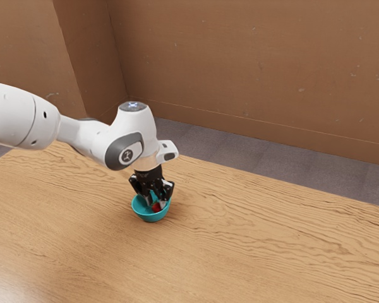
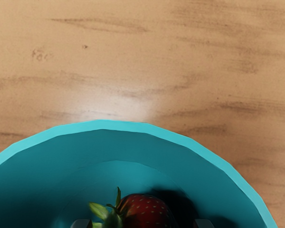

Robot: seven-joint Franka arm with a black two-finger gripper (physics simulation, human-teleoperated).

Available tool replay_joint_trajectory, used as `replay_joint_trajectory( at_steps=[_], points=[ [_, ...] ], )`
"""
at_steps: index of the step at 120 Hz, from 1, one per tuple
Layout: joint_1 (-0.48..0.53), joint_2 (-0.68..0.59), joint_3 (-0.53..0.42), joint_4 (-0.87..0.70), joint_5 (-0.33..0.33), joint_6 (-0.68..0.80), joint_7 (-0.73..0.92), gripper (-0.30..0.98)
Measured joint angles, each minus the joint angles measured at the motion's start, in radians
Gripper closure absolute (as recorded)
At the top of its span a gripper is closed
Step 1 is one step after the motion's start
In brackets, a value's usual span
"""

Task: Take strawberry from the bowl

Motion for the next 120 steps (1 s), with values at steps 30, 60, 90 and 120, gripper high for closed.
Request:
replay_joint_trajectory(
  at_steps=[30,60,90,120],
  points=[
    [0.008,0.005,0.0,-0.006,0.003,0.013,-0.005,0.5],
    [0.014,0.015,0.0,-0.003,0.014,0.018,-0.021,0.56],
    [0.014,0.022,0.0,0.0,0.024,0.025,-0.047,0.63],
    [0.014,0.019,0.0,-0.001,0.024,0.035,-0.075,0.67]
  ],
)
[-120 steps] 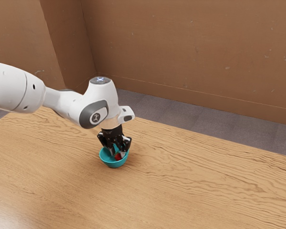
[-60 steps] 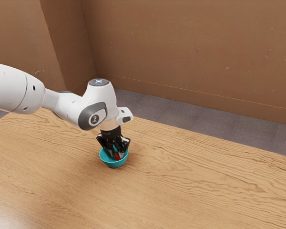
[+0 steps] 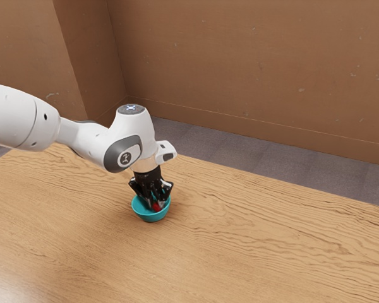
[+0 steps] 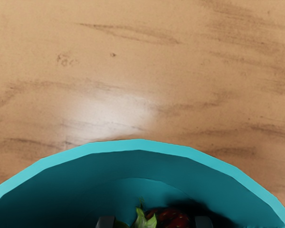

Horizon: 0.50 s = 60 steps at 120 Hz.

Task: Take strawberry from the bowl

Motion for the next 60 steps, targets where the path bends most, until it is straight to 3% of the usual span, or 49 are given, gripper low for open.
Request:
replay_joint_trajectory(
  at_steps=[60],
  points=[
    [0.001,-0.141,-0.014,-0.067,-0.002,-0.006,-0.039,0.69]
  ],
)
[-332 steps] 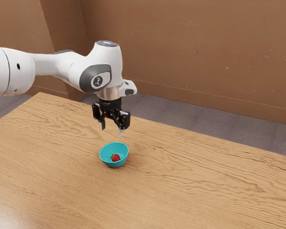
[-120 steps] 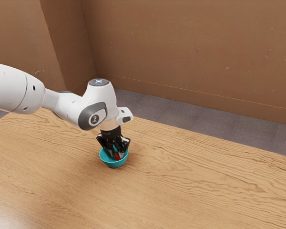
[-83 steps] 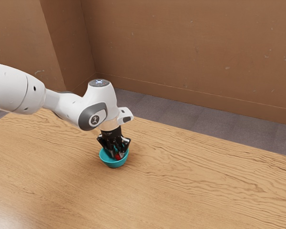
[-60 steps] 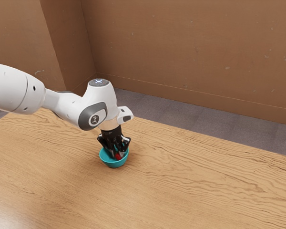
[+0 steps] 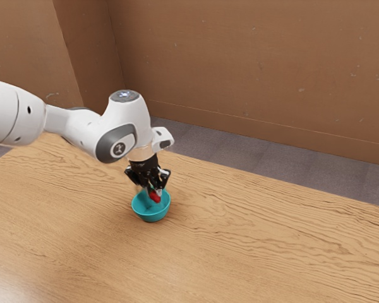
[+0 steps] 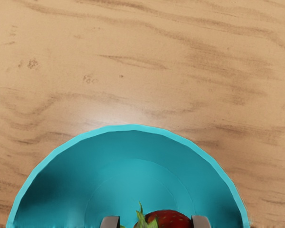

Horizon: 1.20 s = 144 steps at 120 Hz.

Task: Take strawberry from the bowl

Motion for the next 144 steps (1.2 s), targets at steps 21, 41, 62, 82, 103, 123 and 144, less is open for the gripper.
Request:
replay_joint_trajectory(
  at_steps=[21,41,62,82,103,123,144],
  points=[
    [0.0,-0.019,-0.065,0.012,-0.024,0.0,-0.008,0.71],
    [-0.005,0.029,-0.123,0.058,-0.042,0.004,-0.021,0.74],
    [-0.023,0.1,-0.141,0.103,-0.041,0.008,-0.036,0.76],
    [-0.042,0.114,-0.143,0.12,-0.046,0.011,-0.025,0.47],
    [-0.043,0.045,-0.143,0.11,-0.063,0.006,0.004,0.2],
    [-0.042,-0.099,-0.143,0.11,-0.068,-0.073,0.026,0.09],
    [-0.043,-0.113,-0.149,0.356,-0.067,-0.282,0.043,0.04]
  ],
)
